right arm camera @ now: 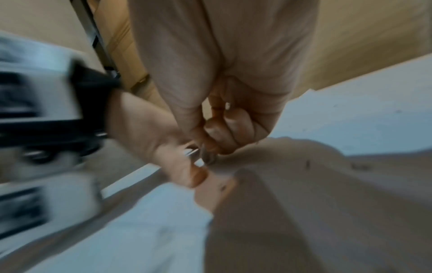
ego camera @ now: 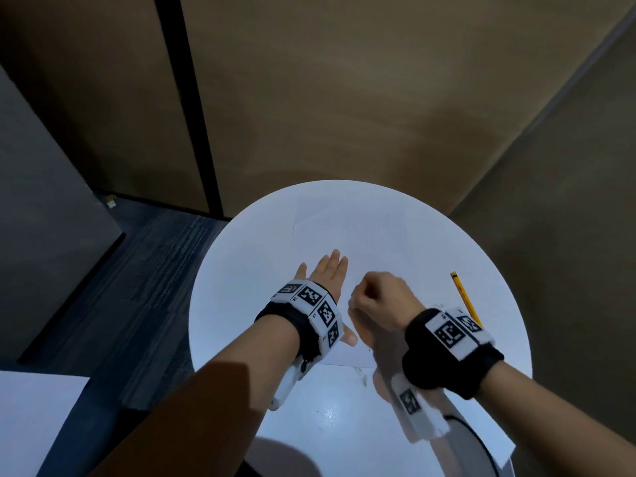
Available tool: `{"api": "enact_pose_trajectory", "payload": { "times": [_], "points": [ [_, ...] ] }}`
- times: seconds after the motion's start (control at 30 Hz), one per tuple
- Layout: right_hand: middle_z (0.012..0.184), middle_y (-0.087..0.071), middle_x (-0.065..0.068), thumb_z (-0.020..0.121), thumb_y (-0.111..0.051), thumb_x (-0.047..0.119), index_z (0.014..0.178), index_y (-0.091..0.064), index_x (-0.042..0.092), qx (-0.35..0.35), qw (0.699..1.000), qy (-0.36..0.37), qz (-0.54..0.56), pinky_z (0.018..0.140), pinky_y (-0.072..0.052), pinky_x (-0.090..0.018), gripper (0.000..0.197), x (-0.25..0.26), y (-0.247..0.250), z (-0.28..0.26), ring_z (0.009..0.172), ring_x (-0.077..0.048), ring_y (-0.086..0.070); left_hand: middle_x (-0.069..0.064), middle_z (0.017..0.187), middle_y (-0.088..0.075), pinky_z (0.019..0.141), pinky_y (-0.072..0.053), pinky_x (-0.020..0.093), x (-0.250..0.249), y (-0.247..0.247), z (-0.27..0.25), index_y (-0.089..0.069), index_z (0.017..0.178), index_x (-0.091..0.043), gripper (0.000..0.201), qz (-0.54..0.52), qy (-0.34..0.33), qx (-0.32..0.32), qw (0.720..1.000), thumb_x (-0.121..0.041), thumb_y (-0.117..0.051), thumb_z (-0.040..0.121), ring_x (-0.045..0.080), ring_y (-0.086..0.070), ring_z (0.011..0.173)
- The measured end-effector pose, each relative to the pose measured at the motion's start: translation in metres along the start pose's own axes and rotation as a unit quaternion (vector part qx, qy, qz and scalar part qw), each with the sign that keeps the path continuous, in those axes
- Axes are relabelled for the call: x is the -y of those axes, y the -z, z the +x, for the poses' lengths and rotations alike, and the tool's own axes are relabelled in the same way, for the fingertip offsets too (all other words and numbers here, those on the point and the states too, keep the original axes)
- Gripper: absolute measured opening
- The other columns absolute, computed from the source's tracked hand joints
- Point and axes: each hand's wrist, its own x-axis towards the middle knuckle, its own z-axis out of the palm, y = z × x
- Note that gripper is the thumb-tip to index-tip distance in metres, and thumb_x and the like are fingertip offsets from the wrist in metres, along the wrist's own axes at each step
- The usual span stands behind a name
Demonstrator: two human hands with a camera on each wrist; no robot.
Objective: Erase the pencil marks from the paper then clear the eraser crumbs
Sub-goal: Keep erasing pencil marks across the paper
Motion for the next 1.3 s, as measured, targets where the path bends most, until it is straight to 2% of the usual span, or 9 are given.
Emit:
{"api": "enact_pose_trajectory", "payload": {
  "times": [0.1, 0.23, 0.4, 0.5, 0.7, 0.87, 1.03, 1.2, 1.3],
  "points": [
    [0.085, -0.063, -0.002, 0.087, -0.055, 0.014, 0.079, -0.055, 0.013, 0.068, 0.998, 0.013, -0.011, 0.055, -0.035, -0.007, 0.008, 0.004, -0.002, -0.007, 0.077, -0.013, -0.054, 0.004, 0.155, 0.027, 0.115, 0.007, 0.045, 0.0, 0.001, 0.001, 0.019, 0.148, -0.013, 0.105, -0.013, -0.001, -0.016, 1.0, -0.041, -0.062, 0.088, 0.018, 0.017, 0.145],
    [0.092, -0.067, -0.007, 0.084, -0.058, 0.013, 0.077, -0.056, 0.011, -0.021, 0.999, -0.027, 0.023, 0.054, -0.033, -0.007, 0.007, 0.003, 0.007, 0.011, 0.078, -0.014, -0.053, 0.003, 0.154, 0.03, 0.114, 0.01, 0.045, 0.003, -0.004, 0.001, 0.023, 0.147, -0.015, 0.131, 0.004, -0.007, 0.008, 1.0, -0.063, -0.071, 0.068, 0.018, 0.02, 0.144],
    [0.08, -0.06, 0.0, 0.085, -0.056, 0.013, 0.079, -0.056, 0.013, 0.062, 0.998, 0.003, -0.007, 0.053, -0.035, -0.014, 0.006, 0.008, -0.003, -0.003, 0.076, -0.014, -0.053, 0.004, 0.155, 0.028, 0.115, 0.008, 0.045, 0.001, 0.001, 0.002, 0.02, 0.148, -0.013, 0.112, -0.011, 0.0, -0.01, 1.0, -0.048, -0.065, 0.083, 0.019, 0.018, 0.145],
    [0.094, -0.065, -0.008, 0.087, -0.056, 0.015, 0.087, -0.06, 0.007, -0.02, 0.999, -0.024, -0.023, 0.062, -0.034, -0.021, 0.009, 0.005, 0.011, 0.012, 0.081, -0.016, -0.052, 0.002, 0.153, 0.03, 0.114, 0.011, 0.045, 0.004, -0.005, 0.002, 0.024, 0.147, -0.016, 0.131, 0.005, -0.008, 0.003, 1.0, -0.062, -0.07, 0.069, 0.018, 0.021, 0.144],
    [0.085, -0.06, -0.002, 0.088, -0.055, 0.015, 0.082, -0.055, 0.013, 0.073, 0.996, 0.019, -0.044, 0.052, -0.031, -0.011, 0.006, 0.007, 0.002, -0.001, 0.076, -0.013, -0.05, 0.003, 0.154, 0.029, 0.115, 0.009, 0.045, 0.002, -0.002, 0.002, 0.021, 0.148, -0.014, 0.119, -0.001, -0.004, -0.011, 1.0, -0.054, -0.067, 0.078, 0.019, 0.019, 0.144],
    [0.096, -0.066, -0.009, 0.088, -0.054, 0.014, 0.085, -0.06, 0.008, -0.003, 0.999, -0.007, -0.039, 0.058, -0.034, -0.02, 0.009, 0.009, 0.01, 0.017, 0.079, -0.016, -0.051, 0.003, 0.154, 0.03, 0.114, 0.011, 0.045, 0.004, -0.005, 0.001, 0.023, 0.147, -0.015, 0.132, 0.001, -0.009, 0.0, 1.0, -0.064, -0.07, 0.068, 0.018, 0.021, 0.144],
    [0.083, -0.061, -0.001, 0.087, -0.054, 0.013, 0.08, -0.056, 0.013, 0.058, 0.998, 0.014, -0.016, 0.054, -0.034, -0.009, 0.007, 0.008, -0.003, 0.001, 0.077, -0.014, -0.054, 0.004, 0.154, 0.028, 0.115, 0.008, 0.045, -0.001, 0.001, 0.001, 0.02, 0.148, -0.013, 0.117, -0.008, 0.0, -0.005, 1.0, -0.051, -0.067, 0.08, 0.019, 0.018, 0.144],
    [0.097, -0.068, -0.01, 0.088, -0.054, 0.013, 0.091, -0.064, 0.001, -0.034, 0.999, -0.024, -0.006, 0.058, -0.032, -0.019, 0.016, 0.009, 0.005, 0.02, 0.084, -0.021, -0.058, 0.003, 0.154, 0.029, 0.114, 0.011, 0.045, 0.003, -0.003, 0.0, 0.023, 0.147, -0.016, 0.132, -0.002, -0.008, 0.002, 1.0, -0.064, -0.071, 0.067, 0.018, 0.021, 0.144],
    [0.097, -0.068, -0.009, 0.088, -0.053, 0.014, 0.09, -0.064, 0.005, 0.022, 1.0, -0.002, -0.009, 0.06, -0.037, -0.018, 0.014, 0.009, -0.002, 0.007, 0.079, -0.015, -0.055, 0.003, 0.154, 0.028, 0.115, 0.008, 0.045, 0.0, 0.0, 0.001, 0.02, 0.148, -0.014, 0.121, -0.007, -0.001, -0.007, 1.0, -0.055, -0.068, 0.077, 0.019, 0.018, 0.144]
  ]
}}
